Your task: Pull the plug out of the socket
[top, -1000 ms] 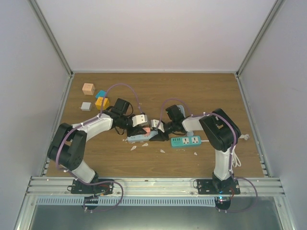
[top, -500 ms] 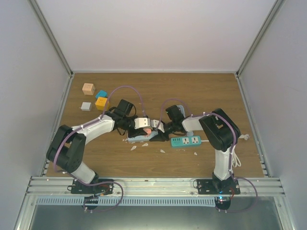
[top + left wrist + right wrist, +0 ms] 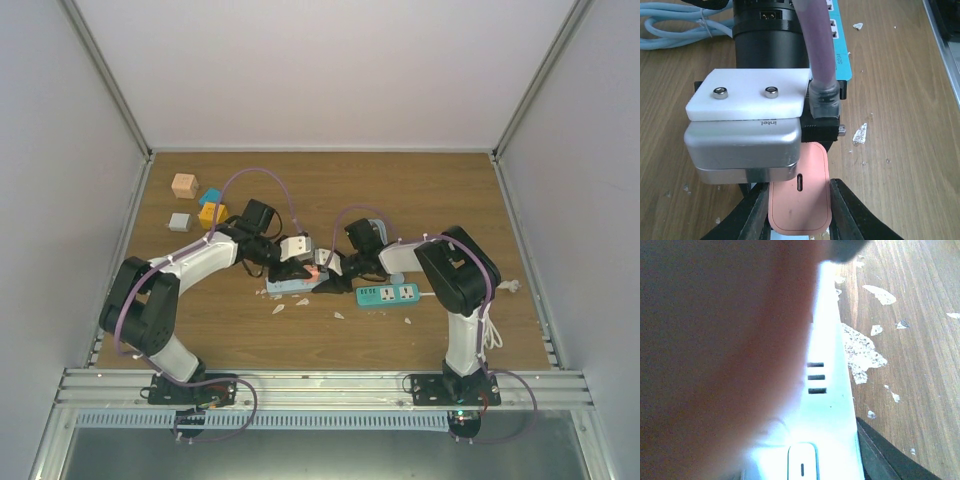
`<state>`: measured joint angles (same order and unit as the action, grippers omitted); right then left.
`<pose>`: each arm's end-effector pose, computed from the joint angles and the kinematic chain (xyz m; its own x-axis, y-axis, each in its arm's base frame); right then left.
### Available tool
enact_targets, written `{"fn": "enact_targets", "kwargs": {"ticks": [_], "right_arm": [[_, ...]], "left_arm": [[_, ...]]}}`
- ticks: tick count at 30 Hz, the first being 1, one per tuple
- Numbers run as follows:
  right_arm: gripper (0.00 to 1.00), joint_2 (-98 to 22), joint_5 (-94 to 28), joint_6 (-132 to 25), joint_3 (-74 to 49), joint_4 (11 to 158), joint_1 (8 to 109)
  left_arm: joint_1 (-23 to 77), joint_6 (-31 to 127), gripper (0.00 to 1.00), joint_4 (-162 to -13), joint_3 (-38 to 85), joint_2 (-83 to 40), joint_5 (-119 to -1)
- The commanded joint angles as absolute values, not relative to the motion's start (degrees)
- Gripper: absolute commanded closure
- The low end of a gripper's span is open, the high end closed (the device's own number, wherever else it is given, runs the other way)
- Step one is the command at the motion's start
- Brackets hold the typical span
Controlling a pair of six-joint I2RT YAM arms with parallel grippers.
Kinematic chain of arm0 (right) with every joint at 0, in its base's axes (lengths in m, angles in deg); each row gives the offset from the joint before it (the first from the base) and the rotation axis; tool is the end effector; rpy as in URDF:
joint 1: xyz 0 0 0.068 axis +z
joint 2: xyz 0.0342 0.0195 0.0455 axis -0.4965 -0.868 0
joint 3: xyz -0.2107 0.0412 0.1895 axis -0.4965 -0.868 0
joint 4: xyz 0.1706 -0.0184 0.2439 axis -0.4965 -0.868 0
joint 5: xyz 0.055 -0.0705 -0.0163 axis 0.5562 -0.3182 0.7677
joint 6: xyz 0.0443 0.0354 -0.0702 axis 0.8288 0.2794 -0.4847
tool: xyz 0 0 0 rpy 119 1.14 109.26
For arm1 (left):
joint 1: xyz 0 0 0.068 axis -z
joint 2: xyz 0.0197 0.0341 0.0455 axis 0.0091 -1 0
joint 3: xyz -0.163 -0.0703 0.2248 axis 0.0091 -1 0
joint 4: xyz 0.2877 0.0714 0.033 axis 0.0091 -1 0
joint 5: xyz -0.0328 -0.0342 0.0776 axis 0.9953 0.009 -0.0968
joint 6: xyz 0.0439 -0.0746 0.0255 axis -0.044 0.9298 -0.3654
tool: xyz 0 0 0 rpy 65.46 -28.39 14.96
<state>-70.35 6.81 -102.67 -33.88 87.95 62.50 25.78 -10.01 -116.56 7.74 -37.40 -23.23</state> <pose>0.3038 0.2660 0.0498 -0.0330 -0.5632 -0.8257 -0.9959 -0.0508 0.0745 0.2968 -0.2034 0.1622 -0.1069 0.6171 -0.7796 0.9943 0.0649 -0.0849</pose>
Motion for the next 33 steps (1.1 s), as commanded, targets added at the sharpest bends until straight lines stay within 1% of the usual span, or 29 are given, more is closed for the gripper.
{"fn": "enact_targets", "kwargs": {"ticks": [1,6,11,16,21,23,25,30,33], "right_arm": [[0.86,-73.3,0.1,-102.9,-34.4,85.5,62.5],[0.84,-73.0,0.4,-102.7,-33.8,85.4,62.4],[0.83,-72.0,1.5,-102.0,-32.3,83.6,61.8],[0.81,-72.9,0.7,-102.7,-24.7,75.8,62.0],[0.8,-75.3,-0.6,-105.5,-16.3,66.6,61.7],[0.79,-77.0,-1.8,-106.8,-12.2,62.5,61.7],[0.79,-77.8,-4.2,-108.1,-10.8,60.7,61.8],[0.78,-77.0,-3.6,-107.3,-11.9,61.2,61.9],[0.74,-76.9,-3.2,-106.5,-12.2,61.9,62.0]], "left_arm": [[25.3,-12.0,0.96,-114.2,10.0,-36.3,-17.2],[22.4,-14.6,0.97,-115.9,7.4,-33.8,-19.5],[16.3,-16.6,0.97,-117.7,5.3,-29.9,-20.8],[11.7,-17.7,0.97,-119.3,4.4,-26.8,-21.1],[10.4,-18.2,0.96,-119.9,4.8,-26.1,-22.3],[9.4,-18.9,0.97,-120.2,5.4,-26.0,-23.9],[8.0,-20.2,0.97,-121.4,6.1,-26.1,-26.1],[3.0,-26.1,0.96,-123.4,4.7,-24.8,-34.5],[-1.4,-29.5,0.96,-123.4,3.4,-24.3,-40.0]]}}
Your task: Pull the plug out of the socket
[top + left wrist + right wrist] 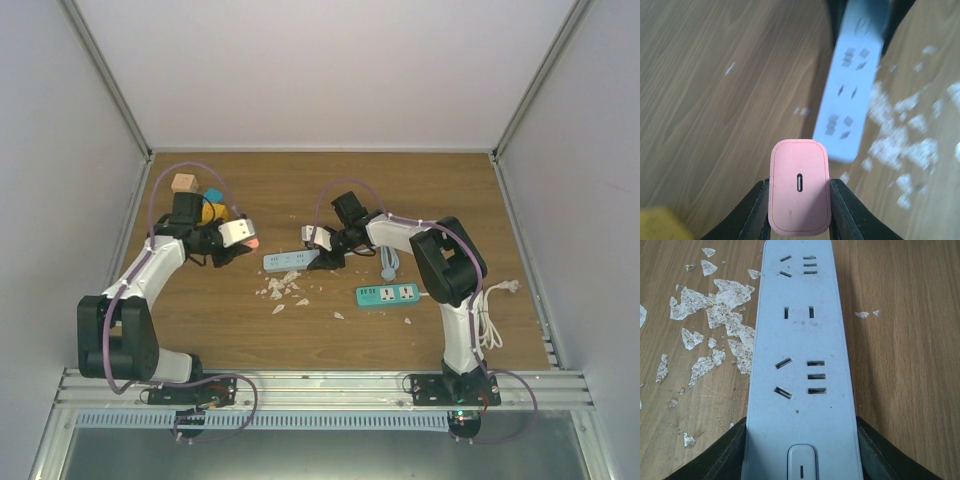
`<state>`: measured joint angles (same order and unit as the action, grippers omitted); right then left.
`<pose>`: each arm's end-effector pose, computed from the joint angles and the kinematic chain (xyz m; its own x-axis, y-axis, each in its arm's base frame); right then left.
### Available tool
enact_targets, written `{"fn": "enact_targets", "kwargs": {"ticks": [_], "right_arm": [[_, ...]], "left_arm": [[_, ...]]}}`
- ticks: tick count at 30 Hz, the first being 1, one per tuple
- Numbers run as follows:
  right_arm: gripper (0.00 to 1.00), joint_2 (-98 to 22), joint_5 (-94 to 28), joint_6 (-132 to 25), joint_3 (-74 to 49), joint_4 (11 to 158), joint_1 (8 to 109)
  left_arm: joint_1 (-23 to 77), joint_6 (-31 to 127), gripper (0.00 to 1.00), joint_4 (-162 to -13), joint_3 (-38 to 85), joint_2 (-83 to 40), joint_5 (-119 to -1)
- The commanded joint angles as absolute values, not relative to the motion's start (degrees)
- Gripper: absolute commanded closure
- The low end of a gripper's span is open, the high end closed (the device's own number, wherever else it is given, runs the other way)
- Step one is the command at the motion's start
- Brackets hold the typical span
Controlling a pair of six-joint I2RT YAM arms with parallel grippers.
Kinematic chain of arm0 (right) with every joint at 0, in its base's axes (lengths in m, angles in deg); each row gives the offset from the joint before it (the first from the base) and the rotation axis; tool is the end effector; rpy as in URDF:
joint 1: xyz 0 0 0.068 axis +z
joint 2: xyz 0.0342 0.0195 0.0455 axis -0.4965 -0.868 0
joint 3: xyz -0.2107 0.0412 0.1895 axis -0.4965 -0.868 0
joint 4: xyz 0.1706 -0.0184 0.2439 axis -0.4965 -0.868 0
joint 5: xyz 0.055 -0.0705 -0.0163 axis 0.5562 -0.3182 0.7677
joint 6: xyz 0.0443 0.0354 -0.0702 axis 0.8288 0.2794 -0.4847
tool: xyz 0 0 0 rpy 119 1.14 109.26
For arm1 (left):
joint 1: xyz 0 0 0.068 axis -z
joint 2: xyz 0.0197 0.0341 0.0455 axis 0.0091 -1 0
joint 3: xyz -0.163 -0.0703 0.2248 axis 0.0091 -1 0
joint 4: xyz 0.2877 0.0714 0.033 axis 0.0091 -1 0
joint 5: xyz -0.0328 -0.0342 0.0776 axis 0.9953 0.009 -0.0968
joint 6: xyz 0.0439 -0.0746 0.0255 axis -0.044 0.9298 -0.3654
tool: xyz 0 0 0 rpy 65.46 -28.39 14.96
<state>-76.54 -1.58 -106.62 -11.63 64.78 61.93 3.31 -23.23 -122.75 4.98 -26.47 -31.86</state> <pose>0.3684 0.2918 0.0842 -0.0455 -0.6925 -0.7200 -0.9981 0.0013 0.0618 0.3211 -0.0638 0.1928 -0.1397 0.7023 -0.6980 0.9167 0.3582 0.1770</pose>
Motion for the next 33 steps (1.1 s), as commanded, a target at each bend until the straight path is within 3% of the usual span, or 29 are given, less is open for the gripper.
{"fn": "enact_targets", "kwargs": {"ticks": [1,7,17,25,33], "right_arm": [[0.73,-76.9,-3.4,-106.3,-12.3,62.2,62.0],[0.59,-76.7,-3.8,-105.9,-12.6,62.8,61.9],[0.37,-75.0,-3.1,-104.8,-13.9,63.1,62.0],[0.29,-71.7,-2.3,-104.1,-13.9,62.0,62.0],[0.27,-69.3,-7.6,-109.7,-9.9,51.1,60.8]], "left_arm": [[-3.1,-30.1,0.96,-123.1,3.2,-24.4,-41.4],[-9.1,-33.2,0.94,-117.5,0.7,-25.0,-51.0],[-10.5,-37.4,0.92,-99.5,-5.6,-27.9,-67.0],[-10.6,-39.8,0.9,-90.3,-7.3,-32.5,-74.9],[-10.5,-40.5,0.71,-89.3,-9.8,-33.6,-75.4]]}}
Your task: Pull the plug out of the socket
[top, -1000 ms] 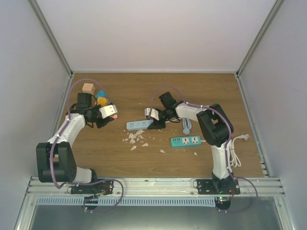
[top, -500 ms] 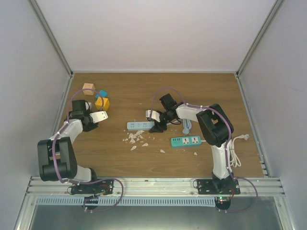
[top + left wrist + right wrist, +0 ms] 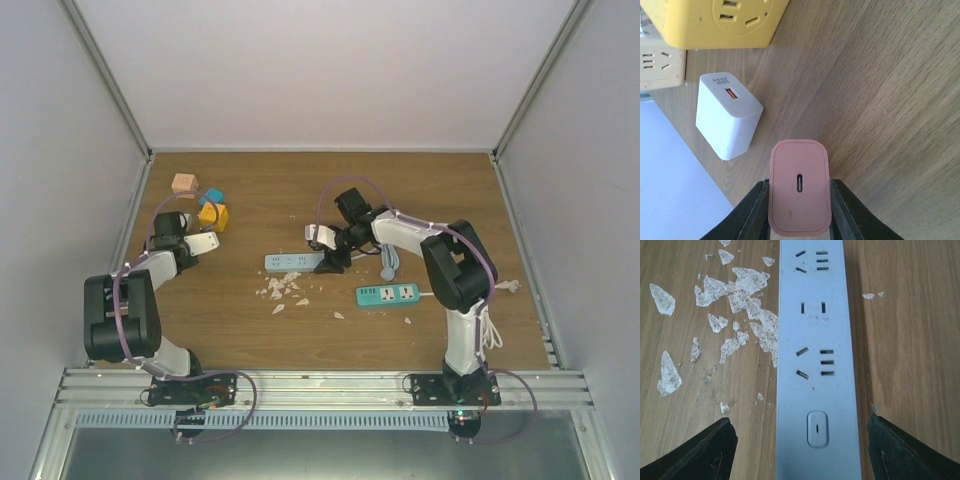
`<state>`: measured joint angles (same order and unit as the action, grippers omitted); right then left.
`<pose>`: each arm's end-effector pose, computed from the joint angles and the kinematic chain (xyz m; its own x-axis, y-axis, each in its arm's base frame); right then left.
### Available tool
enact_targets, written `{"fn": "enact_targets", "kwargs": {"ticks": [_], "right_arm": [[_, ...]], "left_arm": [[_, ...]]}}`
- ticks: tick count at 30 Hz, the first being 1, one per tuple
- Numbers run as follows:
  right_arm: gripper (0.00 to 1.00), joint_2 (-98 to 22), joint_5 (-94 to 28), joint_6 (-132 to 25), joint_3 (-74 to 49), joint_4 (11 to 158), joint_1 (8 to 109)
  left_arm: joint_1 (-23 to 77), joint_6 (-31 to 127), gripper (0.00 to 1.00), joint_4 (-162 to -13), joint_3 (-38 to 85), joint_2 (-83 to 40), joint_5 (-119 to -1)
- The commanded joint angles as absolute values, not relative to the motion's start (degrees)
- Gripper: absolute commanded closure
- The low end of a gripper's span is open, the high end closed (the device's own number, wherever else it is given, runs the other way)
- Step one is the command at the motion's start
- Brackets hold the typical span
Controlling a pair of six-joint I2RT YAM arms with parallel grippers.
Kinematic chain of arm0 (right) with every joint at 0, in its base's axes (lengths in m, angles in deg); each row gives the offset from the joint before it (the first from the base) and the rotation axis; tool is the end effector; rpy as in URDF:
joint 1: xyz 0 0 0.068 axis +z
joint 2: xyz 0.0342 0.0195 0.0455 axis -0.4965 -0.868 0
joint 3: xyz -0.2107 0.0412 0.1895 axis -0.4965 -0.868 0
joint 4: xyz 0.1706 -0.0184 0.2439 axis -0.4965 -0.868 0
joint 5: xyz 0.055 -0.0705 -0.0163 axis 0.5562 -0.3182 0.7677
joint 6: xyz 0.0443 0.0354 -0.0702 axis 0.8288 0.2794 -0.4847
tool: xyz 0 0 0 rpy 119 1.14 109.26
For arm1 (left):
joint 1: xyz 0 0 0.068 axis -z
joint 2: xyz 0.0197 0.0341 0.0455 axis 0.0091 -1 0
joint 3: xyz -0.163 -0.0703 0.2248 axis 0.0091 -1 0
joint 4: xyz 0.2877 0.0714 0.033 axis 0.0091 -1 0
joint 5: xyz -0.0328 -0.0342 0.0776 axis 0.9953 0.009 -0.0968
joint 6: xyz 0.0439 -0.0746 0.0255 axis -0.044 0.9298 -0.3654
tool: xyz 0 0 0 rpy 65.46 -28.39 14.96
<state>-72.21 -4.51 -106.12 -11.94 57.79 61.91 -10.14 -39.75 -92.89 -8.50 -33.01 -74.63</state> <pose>0.3582 0.2814 0.1063 -0.0834 -0.7374 -0.6703 -0.9957 0.0346 0.0859 0.3347 0.0718 0.1067 -0.4213 0.9041 -0.0709 0.6723 0.3639 0.6447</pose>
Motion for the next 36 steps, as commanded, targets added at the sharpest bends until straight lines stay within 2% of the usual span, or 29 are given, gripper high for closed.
{"fn": "enact_targets", "kwargs": {"ticks": [1,10,12,15,22,36], "right_arm": [[0.27,-68.9,-8.2,-110.6,-9.7,49.9,60.3],[0.27,-65.2,-12.6,-115.7,-8.6,42.6,53.0],[0.27,-65.2,-13.9,-116.7,-8.0,41.5,51.1],[0.28,-65.6,-16.0,-117.8,-6.7,39.9,48.5],[0.3,-67.1,-22.8,-119.5,-5.3,40.0,44.3],[0.43,-75.5,-30.8,-118.1,-2.5,43.3,39.1]], "left_arm": [[-10.5,-40.2,0.67,-89.4,-9.9,-33.6,-75.0],[-10.5,-37.6,0.34,-96.8,-9.3,-32.3,-70.6],[-10.4,-36.5,0.24,-99.4,-8.3,-31.9,-68.9],[-10.2,-34.3,0.01,-103.1,-5.8,-31.7,-65.8],[-6.3,-29.7,0.01,-109.3,-1.3,-26.5,-60.1],[5.0,-22.5,0.01,-108.8,-0.3,-17.7,-59.2]]}}
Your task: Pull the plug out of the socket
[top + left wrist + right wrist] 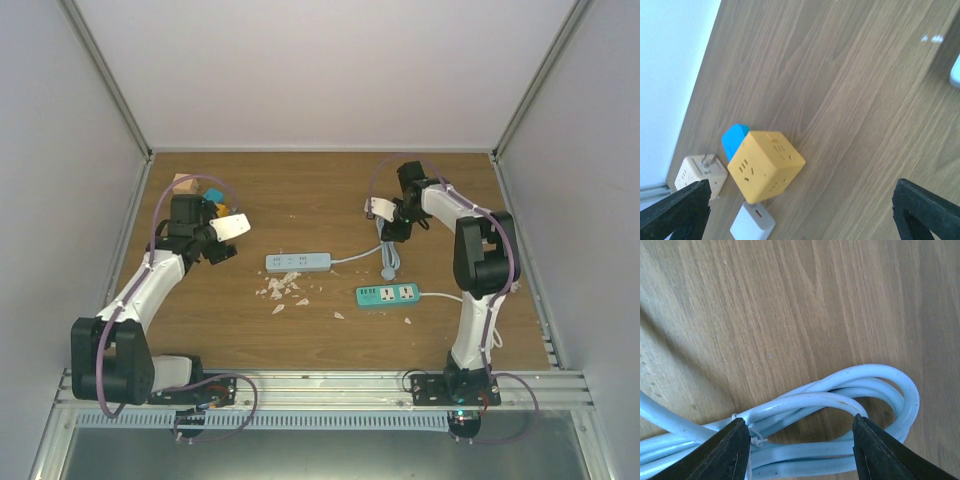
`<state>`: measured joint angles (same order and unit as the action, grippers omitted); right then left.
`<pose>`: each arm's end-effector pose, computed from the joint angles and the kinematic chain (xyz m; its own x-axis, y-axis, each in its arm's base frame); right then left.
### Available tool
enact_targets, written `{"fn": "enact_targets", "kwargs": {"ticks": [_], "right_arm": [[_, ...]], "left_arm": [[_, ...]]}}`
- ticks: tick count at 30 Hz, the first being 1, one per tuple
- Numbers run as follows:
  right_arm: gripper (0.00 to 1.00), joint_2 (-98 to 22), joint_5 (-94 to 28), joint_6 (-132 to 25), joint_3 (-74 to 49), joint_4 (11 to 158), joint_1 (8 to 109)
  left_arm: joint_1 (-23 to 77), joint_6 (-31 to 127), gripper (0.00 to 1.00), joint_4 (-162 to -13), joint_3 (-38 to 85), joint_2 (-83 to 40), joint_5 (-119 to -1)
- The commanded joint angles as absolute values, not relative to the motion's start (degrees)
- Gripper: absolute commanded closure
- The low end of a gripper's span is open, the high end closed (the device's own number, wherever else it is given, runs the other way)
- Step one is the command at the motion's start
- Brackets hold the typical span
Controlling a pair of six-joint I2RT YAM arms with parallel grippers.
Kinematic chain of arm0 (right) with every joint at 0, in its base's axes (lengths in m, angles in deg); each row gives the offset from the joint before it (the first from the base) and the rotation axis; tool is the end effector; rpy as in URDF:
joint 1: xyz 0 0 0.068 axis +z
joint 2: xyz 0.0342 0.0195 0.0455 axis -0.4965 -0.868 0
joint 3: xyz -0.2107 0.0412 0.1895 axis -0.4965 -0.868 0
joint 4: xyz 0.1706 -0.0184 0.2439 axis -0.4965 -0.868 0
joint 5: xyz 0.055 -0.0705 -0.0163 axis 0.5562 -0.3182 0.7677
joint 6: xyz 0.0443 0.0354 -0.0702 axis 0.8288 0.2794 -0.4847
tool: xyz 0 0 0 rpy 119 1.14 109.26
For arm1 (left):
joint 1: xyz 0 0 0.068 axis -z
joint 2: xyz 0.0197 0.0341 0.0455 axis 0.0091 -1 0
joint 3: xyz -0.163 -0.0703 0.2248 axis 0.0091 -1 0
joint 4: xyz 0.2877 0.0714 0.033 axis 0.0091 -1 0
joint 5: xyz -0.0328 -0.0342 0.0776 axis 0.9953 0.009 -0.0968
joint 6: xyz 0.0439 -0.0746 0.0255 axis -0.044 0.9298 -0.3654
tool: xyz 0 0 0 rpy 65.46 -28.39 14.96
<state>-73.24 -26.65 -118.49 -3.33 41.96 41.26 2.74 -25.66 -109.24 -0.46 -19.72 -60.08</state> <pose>0.4442 0.1104 0.1200 -0.2750 -0.8987 -0.3416 -0.9392 0.3271 -0.1045 0.3319 -0.0247 0.2031 -0.2027 0.8848 -0.4196 0.6912 0.4328 0.5787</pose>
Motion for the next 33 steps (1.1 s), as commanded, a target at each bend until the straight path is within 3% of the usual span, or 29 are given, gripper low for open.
{"fn": "enact_targets", "kwargs": {"ticks": [1,19,33], "right_arm": [[0.44,-76.0,-31.4,-117.9,-2.6,44.1,38.5],[0.46,-73.5,-37.5,-123.9,-8.5,49.7,22.3],[0.46,-71.2,-38.3,-132.1,-10.8,51.2,8.6]], "left_arm": [[5.5,-21.9,0.01,-108.6,-0.4,-17.4,-59.3],[9.4,-18.0,0.01,-106.7,-2.2,-18.3,-59.0],[9.6,-13.2,0.01,-110.0,3.4,-22.9,-55.3]]}}
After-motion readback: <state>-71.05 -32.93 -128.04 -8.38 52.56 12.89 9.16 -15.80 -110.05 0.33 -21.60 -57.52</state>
